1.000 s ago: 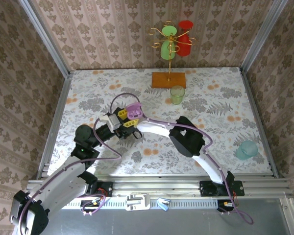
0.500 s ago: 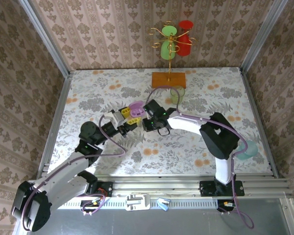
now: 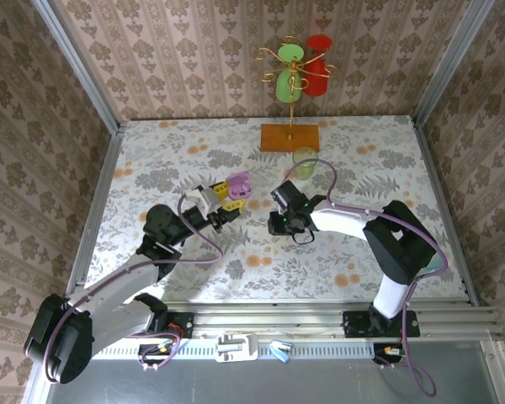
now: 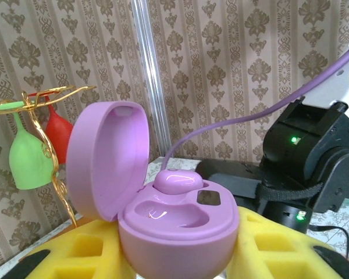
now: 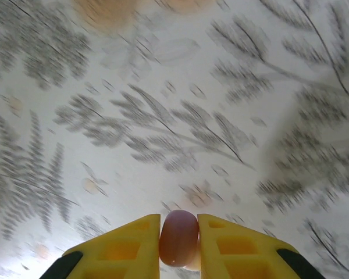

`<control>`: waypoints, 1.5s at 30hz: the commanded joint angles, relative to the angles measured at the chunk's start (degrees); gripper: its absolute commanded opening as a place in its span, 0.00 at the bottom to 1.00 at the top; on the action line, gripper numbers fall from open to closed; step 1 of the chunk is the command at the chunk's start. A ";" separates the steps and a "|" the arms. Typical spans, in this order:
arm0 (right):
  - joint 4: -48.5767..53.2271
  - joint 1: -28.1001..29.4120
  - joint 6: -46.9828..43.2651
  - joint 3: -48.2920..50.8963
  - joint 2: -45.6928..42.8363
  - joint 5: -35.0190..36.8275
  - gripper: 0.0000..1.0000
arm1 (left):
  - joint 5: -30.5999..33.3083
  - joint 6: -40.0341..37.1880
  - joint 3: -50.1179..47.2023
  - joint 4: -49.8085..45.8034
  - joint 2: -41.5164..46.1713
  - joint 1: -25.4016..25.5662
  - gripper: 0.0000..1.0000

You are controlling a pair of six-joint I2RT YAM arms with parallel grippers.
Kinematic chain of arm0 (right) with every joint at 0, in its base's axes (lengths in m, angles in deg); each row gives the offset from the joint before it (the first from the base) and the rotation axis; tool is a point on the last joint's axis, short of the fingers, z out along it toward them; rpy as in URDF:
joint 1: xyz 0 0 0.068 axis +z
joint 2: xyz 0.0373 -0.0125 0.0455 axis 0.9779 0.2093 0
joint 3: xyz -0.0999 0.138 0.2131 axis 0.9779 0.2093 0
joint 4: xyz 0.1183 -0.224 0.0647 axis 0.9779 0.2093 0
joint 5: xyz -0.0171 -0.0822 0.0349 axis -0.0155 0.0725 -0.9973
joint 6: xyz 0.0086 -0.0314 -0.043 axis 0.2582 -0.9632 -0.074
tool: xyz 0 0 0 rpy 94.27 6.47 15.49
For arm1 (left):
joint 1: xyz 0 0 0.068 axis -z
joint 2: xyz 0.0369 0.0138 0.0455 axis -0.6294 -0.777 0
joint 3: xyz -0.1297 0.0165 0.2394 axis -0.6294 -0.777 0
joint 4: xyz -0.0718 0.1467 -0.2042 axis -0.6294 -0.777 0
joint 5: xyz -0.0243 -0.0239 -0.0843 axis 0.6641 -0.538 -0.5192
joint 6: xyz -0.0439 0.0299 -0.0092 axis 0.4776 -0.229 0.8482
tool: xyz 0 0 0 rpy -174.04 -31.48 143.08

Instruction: Insert wireless bluetooth earbuds into charging case

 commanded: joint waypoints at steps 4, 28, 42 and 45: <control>10.97 1.26 -0.31 -0.39 -1.77 8.49 0.24 | 0.19 -0.13 1.50 3.45 -0.72 0.32 0.14; 34.15 12.10 -3.47 -19.86 9.51 32.54 0.34 | 5.58 -2.64 -0.39 -9.87 12.52 -3.61 0.13; 38.49 15.48 -1.10 -23.68 15.94 36.20 0.30 | 4.31 -2.39 -0.04 -8.32 11.58 -3.88 0.13; 38.63 15.45 -1.34 -24.00 17.29 36.41 0.29 | 4.31 -2.26 -0.14 -8.21 11.57 -3.87 0.13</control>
